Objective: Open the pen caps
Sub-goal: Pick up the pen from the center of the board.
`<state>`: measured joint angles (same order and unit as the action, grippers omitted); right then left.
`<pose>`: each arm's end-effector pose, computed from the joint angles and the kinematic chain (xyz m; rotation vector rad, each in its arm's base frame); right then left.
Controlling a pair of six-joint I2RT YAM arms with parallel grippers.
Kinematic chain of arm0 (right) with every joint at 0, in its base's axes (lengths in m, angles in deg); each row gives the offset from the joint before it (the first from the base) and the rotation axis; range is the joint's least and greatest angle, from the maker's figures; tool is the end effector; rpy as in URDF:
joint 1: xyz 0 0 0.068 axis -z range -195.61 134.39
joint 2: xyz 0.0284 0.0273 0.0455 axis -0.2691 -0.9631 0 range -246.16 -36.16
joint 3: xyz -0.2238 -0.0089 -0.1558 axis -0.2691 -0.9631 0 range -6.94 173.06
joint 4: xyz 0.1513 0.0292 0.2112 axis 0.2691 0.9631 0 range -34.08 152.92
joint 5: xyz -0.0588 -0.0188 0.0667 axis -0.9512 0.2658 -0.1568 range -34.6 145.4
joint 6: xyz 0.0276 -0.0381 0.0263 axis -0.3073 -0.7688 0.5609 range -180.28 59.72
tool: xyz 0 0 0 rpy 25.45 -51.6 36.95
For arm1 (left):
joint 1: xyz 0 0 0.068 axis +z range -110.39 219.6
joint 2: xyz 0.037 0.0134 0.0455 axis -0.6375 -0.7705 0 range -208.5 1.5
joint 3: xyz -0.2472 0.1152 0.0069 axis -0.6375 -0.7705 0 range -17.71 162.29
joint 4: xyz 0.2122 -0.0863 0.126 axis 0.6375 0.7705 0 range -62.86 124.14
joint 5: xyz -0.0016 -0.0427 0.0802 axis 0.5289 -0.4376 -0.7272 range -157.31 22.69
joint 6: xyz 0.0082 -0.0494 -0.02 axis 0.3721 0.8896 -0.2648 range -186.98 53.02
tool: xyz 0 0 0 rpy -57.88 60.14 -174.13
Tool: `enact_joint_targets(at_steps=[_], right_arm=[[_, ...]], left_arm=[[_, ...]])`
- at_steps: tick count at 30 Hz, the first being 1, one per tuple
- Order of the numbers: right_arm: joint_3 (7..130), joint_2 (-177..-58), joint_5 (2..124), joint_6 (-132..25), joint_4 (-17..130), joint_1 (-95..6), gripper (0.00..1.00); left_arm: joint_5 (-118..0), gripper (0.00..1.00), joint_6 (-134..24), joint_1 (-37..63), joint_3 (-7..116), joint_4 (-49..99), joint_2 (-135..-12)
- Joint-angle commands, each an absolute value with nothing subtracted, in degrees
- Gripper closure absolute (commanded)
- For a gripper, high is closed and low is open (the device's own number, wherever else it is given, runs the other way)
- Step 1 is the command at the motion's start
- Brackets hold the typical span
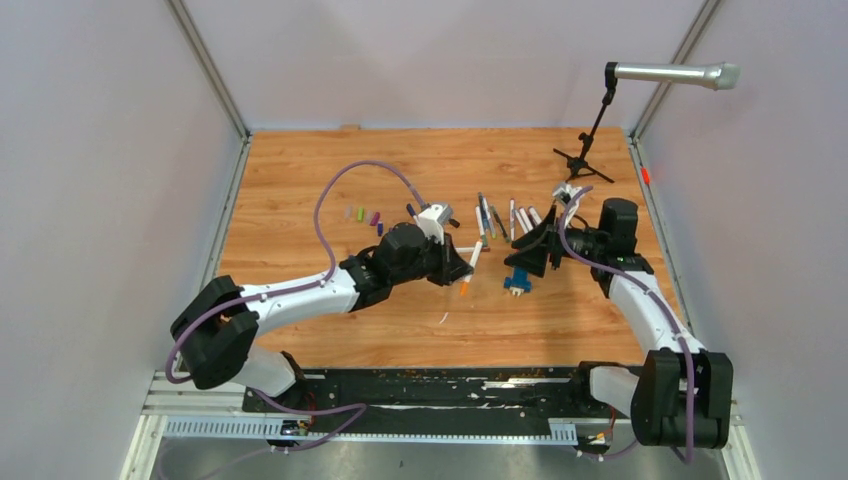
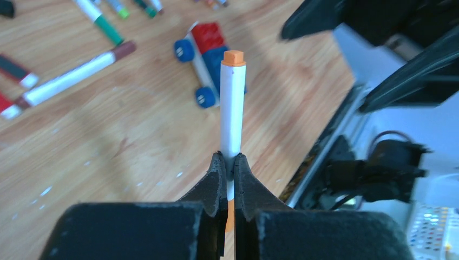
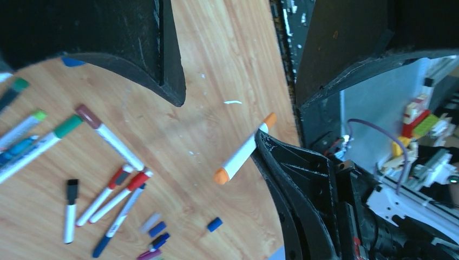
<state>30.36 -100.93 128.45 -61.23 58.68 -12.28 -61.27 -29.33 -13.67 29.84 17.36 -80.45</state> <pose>0.2269 0.0209 0.2501 -0.7071 1.7619 1.2553 0.1874 -0.2575 0.2404 0.3695 2.1502 -1.0781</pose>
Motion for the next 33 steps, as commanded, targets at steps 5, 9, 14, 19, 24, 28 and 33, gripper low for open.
enact_joint_targets(at_steps=[5,9,14,19,24,28,33], right_arm=[[31.29,-104.61,129.40,-44.69,47.60,-17.84,0.26],[30.88,-105.26,129.14,-40.20,43.80,-19.51,0.28],[30.89,-105.28,128.08,-36.57,40.69,-20.36,0.31],[30.43,-105.68,127.16,-32.68,37.71,-20.35,0.37],[29.99,-106.99,126.76,-29.79,35.32,-20.44,0.47],[30.14,-107.72,126.76,-28.57,34.32,-20.98,0.52],[30.46,-108.17,126.92,-28.14,33.91,-22.13,0.70]], left_arm=[[-58.31,1.00,-21.21,-14.54,30.66,-2.04,-80.70],[-58.78,1.00,-20.78,-15.25,31.19,-2.60,-81.25],[-58.70,1.00,-20.16,-15.97,31.73,-3.85,-82.32],[-58.72,1.00,-19.96,-16.33,31.86,-4.38,-82.95],[-58.68,1.00,-19.70,-16.60,32.12,-5.00,-83.37],[-58.56,1.00,-19.48,-16.83,32.34,-5.13,-83.57],[-58.37,1.00,-18.98,-16.91,32.30,-5.69,-83.92]])
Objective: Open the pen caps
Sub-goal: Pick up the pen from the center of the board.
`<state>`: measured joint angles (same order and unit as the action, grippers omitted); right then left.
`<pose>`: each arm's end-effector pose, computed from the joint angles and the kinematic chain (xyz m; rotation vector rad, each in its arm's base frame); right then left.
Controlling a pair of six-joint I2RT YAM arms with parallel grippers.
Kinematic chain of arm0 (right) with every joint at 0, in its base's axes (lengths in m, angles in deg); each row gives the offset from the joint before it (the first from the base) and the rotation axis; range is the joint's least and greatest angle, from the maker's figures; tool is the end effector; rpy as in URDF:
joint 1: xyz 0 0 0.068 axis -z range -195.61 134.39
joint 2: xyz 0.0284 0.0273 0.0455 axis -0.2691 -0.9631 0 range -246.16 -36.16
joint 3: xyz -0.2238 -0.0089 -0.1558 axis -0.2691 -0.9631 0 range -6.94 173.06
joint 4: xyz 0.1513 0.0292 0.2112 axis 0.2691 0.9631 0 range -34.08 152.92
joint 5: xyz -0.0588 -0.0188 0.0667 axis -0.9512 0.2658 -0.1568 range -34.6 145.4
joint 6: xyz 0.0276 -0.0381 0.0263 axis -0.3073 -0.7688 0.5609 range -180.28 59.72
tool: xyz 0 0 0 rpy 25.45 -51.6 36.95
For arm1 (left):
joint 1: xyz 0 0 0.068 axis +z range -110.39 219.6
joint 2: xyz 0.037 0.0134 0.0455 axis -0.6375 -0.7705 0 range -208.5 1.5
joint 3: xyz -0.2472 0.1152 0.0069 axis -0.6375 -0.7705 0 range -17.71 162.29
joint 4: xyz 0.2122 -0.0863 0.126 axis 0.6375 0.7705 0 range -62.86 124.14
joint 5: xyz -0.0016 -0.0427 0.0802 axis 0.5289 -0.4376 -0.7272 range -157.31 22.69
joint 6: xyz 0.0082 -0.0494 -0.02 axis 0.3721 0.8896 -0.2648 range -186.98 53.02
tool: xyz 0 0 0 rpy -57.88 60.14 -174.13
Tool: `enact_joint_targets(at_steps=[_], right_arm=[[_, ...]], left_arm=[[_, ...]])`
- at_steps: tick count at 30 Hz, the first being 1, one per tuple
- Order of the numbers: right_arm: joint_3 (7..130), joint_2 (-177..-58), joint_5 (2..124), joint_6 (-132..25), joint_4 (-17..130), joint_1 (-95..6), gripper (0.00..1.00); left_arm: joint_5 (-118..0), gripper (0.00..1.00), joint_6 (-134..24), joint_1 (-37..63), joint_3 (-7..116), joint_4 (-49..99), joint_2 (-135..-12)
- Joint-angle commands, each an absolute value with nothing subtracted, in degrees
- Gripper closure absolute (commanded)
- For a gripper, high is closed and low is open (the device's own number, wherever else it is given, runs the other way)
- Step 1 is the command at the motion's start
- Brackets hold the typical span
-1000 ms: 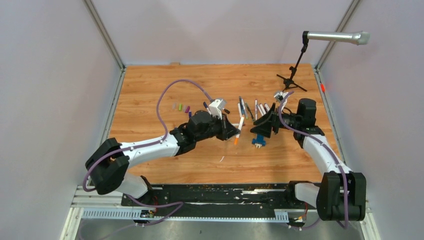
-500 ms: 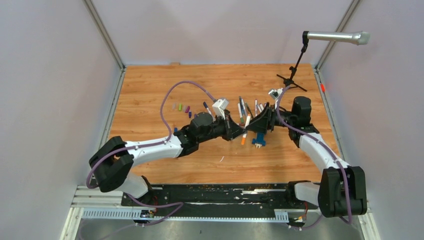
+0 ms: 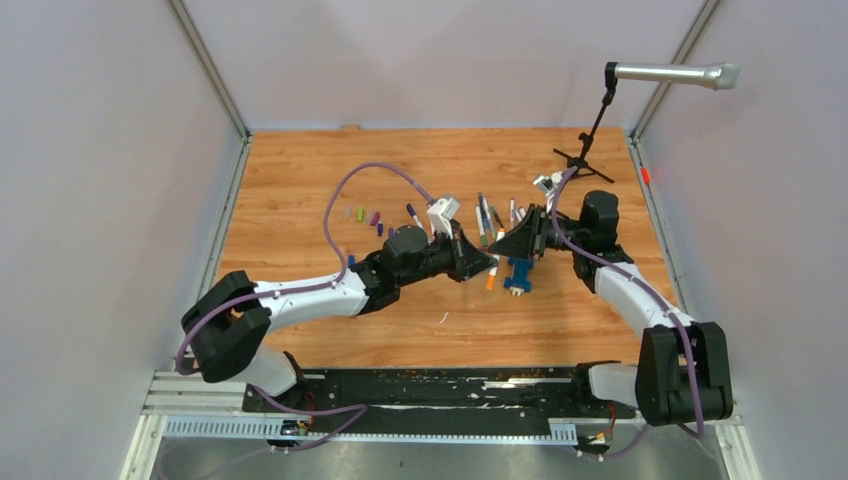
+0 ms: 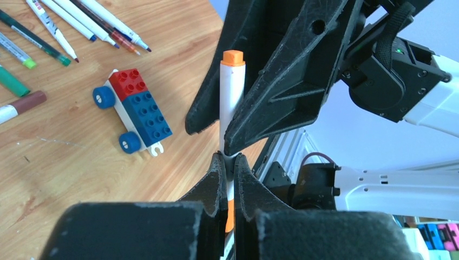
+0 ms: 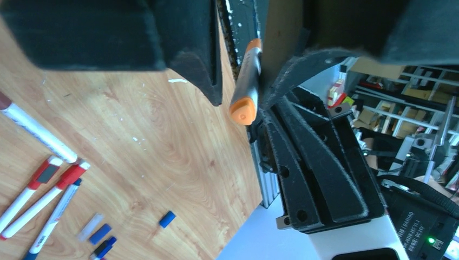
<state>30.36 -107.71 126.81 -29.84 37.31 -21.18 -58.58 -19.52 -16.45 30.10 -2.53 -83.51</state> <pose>0.2503 0.0583 0.2527 -0.5384 1.8575 1.5586 0.1835 -0.2823 0.2618 0.2735 1.9162 -1.4208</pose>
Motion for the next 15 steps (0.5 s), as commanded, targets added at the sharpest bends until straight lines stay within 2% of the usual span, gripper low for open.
enact_joint_targets(at_steps=[1,3,4,9,11,12,15], right_arm=[[30.54,-108.27,127.06,-28.08,33.76,-22.24,0.78],[30.66,-108.36,127.39,-27.96,33.23,-22.37,0.93],[30.79,-108.29,127.52,-28.03,33.17,-22.31,0.99],[31.55,-107.60,127.91,-28.28,33.50,-22.13,1.00],[31.47,-107.12,127.91,-28.21,33.57,-21.99,1.00],[31.39,-106.90,127.91,-28.24,33.63,-21.96,1.00],[31.38,-106.69,127.73,-28.28,33.72,-21.78,1.00]], left_arm=[[-58.36,1.00,-18.89,-16.91,32.26,-5.73,-84.00],[-58.32,0.93,-18.82,-16.91,32.22,-5.73,-84.01],[-58.04,0.86,-18.82,-16.91,32.15,-5.73,-83.90],[-54.42,0.42,-19.93,-16.82,30.68,-7.10,-83.84],[-52.49,0.30,-19.41,-16.81,29.14,-9.97,-84.18],[-51.56,0.27,-19.05,-16.82,28.40,-11.64,-84.41],[-49.82,0.26,-17.93,-16.82,27.54,-13.96,-85.73]])
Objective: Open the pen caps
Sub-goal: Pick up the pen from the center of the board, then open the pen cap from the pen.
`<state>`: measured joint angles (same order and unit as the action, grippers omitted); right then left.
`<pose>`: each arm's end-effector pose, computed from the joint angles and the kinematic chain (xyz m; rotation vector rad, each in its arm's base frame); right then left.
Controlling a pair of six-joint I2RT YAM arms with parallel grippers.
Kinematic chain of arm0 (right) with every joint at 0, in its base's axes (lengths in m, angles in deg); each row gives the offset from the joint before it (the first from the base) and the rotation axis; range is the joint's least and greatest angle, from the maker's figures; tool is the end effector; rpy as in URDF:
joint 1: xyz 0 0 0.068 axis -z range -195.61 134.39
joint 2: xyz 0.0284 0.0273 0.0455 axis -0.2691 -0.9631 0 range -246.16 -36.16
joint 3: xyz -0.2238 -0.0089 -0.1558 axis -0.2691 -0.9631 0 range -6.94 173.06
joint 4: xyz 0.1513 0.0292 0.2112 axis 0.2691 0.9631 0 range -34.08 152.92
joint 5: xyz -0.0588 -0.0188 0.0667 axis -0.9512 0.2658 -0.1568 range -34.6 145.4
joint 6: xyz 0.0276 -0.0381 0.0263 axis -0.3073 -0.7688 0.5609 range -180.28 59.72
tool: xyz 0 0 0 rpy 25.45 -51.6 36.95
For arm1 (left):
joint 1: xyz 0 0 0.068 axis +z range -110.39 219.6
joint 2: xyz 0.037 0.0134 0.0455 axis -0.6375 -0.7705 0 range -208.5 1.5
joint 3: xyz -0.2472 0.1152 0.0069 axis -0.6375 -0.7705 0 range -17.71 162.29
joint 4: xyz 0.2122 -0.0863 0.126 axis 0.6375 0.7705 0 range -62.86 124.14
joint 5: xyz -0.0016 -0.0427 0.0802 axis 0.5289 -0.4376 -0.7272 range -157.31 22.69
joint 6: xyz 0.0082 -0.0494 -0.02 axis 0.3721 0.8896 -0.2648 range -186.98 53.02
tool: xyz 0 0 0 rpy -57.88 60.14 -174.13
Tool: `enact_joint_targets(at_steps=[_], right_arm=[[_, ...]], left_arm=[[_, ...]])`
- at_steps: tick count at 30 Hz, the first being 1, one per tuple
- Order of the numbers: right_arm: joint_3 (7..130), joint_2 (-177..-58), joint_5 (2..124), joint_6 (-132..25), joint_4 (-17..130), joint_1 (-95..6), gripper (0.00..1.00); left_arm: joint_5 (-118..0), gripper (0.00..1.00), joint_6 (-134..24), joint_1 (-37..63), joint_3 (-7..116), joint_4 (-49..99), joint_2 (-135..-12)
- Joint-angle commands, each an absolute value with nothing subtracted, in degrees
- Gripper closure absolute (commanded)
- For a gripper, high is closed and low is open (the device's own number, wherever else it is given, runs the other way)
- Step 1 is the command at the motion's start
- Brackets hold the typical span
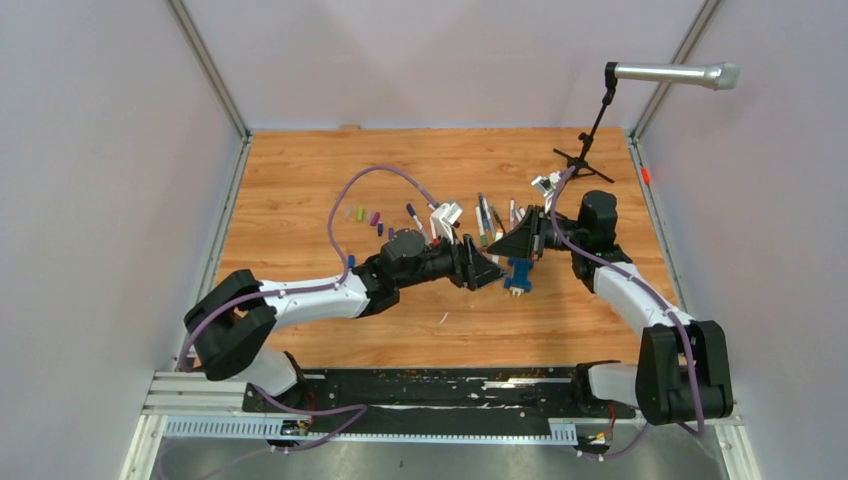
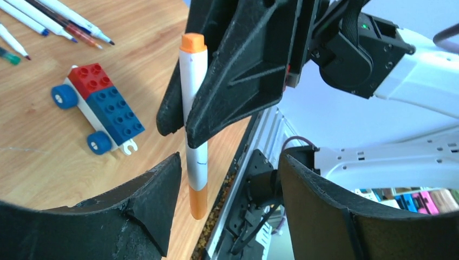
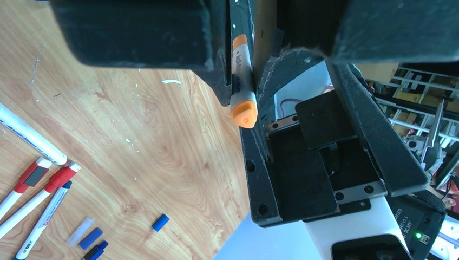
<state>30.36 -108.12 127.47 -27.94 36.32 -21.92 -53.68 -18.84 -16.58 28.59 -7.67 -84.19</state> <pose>0.2506 0.0618 0.2525 -0.5394 1.8649 1.5939 0.1799 -0.2836 0.2589 0.3415 1.8758 -1.5206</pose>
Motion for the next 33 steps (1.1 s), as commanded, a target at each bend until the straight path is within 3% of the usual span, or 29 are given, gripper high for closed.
enact_joint_targets(at_steps=[1,9,18,23,27,33], right_arm=[[31.38,-106.71,127.73,-28.27,33.77,-21.77,1.00],[31.29,-107.00,127.40,-28.30,34.14,-21.15,1.00],[31.37,-107.38,127.21,-28.38,34.34,-20.84,1.00],[31.91,-108.13,127.11,-28.35,34.48,-20.63,1.00],[35.24,-109.93,127.30,-29.40,35.48,-20.01,1.00],[51.42,-115.21,124.72,-35.51,47.39,-19.22,1.00]], left_arm=[[-49.45,0.27,-17.74,-16.82,27.69,-13.80,-86.26],[-47.59,0.39,-17.11,-16.82,28.14,-11.78,-89.37],[-46.14,0.62,-15.70,-16.82,28.00,-12.58,-91.01],[-45.50,0.78,-15.40,-16.82,27.99,-12.86,-91.41],[-44.14,1.00,-14.91,-16.82,27.92,-13.19,-91.95],[-42.70,1.00,-14.69,-16.81,25.73,-14.24,-91.20]])
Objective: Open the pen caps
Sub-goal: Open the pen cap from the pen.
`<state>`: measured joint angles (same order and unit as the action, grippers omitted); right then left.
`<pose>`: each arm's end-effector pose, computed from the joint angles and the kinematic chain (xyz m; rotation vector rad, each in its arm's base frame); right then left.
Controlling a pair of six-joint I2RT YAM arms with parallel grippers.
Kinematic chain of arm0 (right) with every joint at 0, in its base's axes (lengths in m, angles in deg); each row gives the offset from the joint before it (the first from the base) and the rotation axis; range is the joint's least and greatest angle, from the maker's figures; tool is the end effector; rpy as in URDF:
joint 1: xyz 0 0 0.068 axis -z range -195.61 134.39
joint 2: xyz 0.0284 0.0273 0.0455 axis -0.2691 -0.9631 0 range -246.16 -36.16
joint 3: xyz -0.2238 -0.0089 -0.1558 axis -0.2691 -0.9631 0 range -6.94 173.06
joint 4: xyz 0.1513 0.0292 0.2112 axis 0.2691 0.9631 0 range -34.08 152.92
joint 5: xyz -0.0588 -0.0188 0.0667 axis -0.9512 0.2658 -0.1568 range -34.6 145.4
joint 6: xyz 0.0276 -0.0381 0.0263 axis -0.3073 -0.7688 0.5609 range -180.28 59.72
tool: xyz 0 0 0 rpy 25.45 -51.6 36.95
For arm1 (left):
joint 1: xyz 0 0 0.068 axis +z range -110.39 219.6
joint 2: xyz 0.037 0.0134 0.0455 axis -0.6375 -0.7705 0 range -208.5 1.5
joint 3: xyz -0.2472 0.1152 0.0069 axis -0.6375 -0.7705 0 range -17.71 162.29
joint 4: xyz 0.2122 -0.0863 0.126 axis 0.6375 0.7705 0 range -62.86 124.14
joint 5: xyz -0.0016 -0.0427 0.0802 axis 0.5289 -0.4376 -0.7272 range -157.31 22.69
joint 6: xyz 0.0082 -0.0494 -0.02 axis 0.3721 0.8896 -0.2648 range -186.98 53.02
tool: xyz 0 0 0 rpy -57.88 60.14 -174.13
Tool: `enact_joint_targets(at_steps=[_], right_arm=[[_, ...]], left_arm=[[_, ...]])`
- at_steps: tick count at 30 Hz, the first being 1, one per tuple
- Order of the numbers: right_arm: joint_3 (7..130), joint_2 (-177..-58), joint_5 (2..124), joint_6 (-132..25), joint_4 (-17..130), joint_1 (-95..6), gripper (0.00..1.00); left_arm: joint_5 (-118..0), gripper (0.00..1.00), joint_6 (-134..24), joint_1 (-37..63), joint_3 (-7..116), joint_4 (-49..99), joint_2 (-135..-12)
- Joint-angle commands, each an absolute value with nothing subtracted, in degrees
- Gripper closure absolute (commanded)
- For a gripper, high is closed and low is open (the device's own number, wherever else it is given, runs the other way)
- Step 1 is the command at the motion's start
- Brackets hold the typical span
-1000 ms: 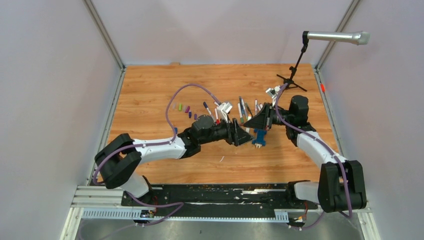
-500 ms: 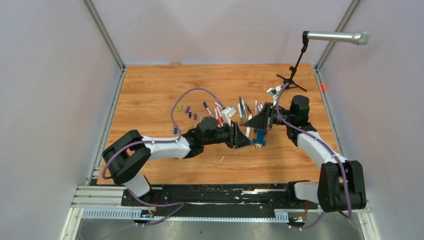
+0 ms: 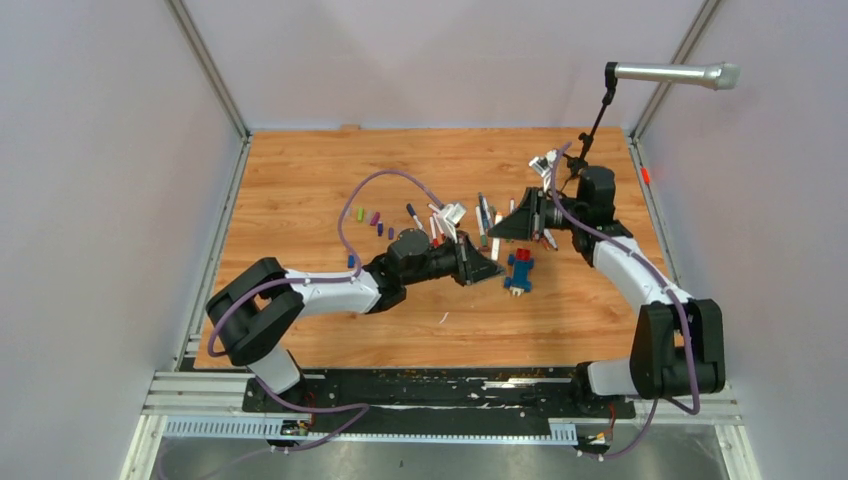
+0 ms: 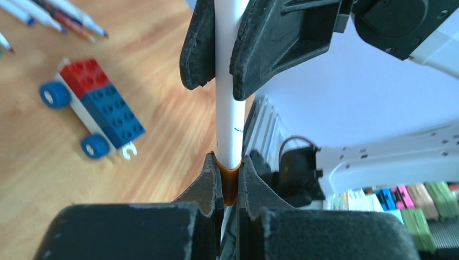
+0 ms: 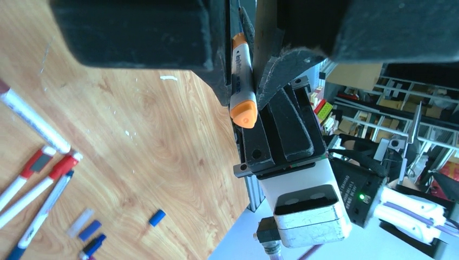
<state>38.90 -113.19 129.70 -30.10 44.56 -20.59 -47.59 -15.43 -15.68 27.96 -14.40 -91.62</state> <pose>0.2759 0.0585 0.2669 -0.5249 1.9025 1.6279 0.1901 -0.2954 0.2261 0.3692 1.9399 -1.6148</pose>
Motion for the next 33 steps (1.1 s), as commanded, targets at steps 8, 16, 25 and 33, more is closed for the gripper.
enact_joint_targets(at_steps=[8,16,25,33], right_arm=[[64.14,-120.36,119.25,-28.52,42.86,-19.39,1.00],[68.58,-121.65,117.51,-34.40,49.06,-19.75,1.00],[60.45,-114.33,109.75,-63.10,67.15,-19.57,1.00],[56.13,-112.61,95.96,-80.04,76.88,-16.29,1.00]], left_arm=[[-41.06,1.00,-14.89,-16.82,21.30,-15.03,-88.37],[-41.74,1.00,-15.20,-16.82,16.77,-14.64,-84.94],[-54.75,1.00,-28.09,-16.74,18.19,7.82,-74.34],[-71.31,1.00,-36.42,-16.17,17.52,21.99,-61.12]])
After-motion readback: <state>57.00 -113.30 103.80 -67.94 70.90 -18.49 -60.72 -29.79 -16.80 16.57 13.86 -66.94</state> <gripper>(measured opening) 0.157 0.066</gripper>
